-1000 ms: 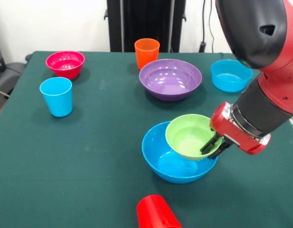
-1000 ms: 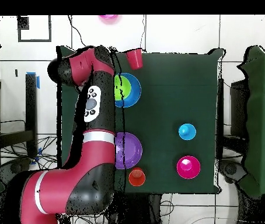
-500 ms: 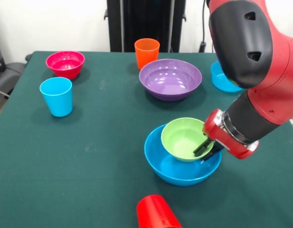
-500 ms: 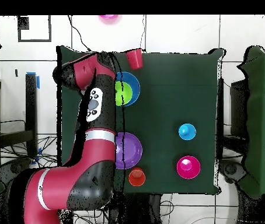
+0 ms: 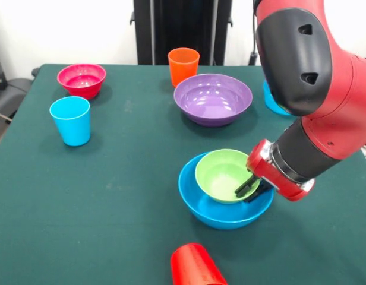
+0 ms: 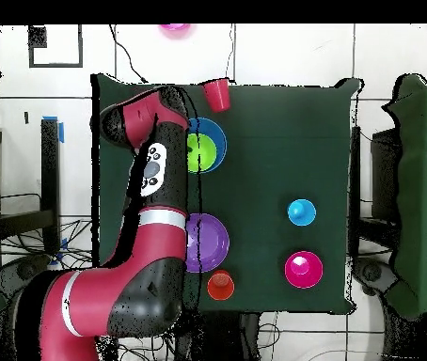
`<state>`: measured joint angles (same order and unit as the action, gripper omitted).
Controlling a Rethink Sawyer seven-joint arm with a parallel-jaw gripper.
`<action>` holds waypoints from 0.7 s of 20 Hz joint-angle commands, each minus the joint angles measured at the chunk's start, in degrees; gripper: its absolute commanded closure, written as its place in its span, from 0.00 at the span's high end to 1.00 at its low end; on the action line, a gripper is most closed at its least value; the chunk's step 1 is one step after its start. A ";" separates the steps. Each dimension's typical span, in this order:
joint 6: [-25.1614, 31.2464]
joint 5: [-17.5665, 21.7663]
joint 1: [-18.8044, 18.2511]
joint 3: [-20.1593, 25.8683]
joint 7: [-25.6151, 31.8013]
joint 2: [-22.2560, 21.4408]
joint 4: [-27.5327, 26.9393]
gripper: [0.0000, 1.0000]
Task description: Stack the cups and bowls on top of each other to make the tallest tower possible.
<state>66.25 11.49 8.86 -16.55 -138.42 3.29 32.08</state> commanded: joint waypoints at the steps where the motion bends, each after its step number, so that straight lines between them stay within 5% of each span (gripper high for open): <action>1: -3.89 -0.32 -0.42 2.33 -8.09 0.89 4.30 0.00; 14: -8.95 0.59 -2.23 1.64 -4.73 -0.37 7.92 0.00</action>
<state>63.94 11.47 8.74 -17.74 -138.42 3.38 32.38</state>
